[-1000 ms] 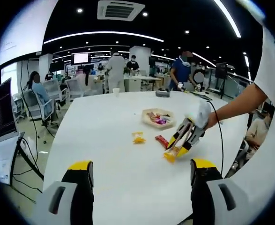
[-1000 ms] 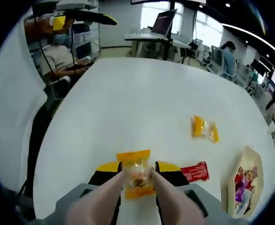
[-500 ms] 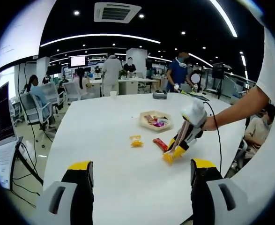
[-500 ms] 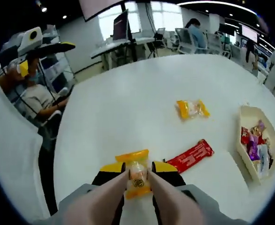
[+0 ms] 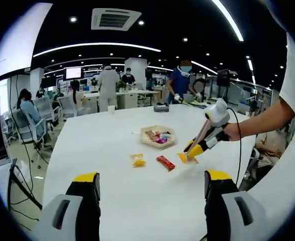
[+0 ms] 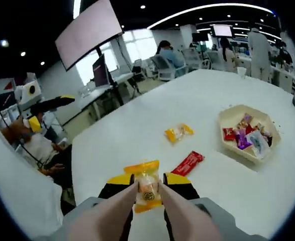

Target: Place the target food into the container with the food tongs after gripping and lifting it, then release it inside without dropping or visibly crushing the food.

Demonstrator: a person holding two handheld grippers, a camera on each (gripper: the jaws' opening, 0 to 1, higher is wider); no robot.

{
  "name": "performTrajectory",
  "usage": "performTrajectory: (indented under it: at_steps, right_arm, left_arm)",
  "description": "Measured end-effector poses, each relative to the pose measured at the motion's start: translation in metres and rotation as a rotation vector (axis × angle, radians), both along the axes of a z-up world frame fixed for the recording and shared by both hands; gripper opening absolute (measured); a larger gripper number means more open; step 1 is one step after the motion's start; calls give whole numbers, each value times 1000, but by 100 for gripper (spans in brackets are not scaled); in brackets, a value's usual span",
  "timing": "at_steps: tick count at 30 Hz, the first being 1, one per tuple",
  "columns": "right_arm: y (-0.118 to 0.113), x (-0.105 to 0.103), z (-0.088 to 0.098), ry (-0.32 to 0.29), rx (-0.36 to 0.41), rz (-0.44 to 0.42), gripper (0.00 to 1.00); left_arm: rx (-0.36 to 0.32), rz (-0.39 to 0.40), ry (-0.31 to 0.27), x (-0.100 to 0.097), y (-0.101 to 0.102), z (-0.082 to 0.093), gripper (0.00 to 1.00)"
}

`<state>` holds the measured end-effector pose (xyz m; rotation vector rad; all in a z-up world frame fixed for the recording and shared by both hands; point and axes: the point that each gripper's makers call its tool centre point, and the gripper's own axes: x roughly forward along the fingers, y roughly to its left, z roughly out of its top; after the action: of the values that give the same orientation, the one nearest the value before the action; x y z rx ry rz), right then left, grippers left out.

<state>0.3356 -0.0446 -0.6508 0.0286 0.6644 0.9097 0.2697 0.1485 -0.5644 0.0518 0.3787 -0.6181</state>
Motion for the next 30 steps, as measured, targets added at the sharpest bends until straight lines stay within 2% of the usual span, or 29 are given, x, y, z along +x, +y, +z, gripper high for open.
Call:
performTrajectory:
  at_steps: [6, 8, 10, 13, 14, 23, 30]
  right_arm:
    - [-32, -5, 21, -37, 14, -104, 22]
    - [-50, -6, 30, -70, 5, -166, 22]
    - [-63, -6, 39, -71, 48, -238, 22]
    - [-81, -9, 47, -101, 46, -305, 22]
    - [-89, -8, 52, -116, 64, -351, 22]
    - [-127, -25, 54, -168, 38, -509, 22]
    - [-136, -27, 53, -163, 65, -552, 22]
  left_arm:
    - [-13, -33, -13, 2, -8, 4, 85]
    - [-13, -45, -13, 4, -13, 3, 86]
    - [-13, -58, -8, 7, -17, 1, 86]
    - [-12, -74, -8, 8, -22, 2, 87]
    - [-12, -83, -9, 10, -24, 4, 86]
    - [-13, -136, -21, 24, -41, 10, 87]
    - [-16, -152, -16, 23, -47, 9, 87]
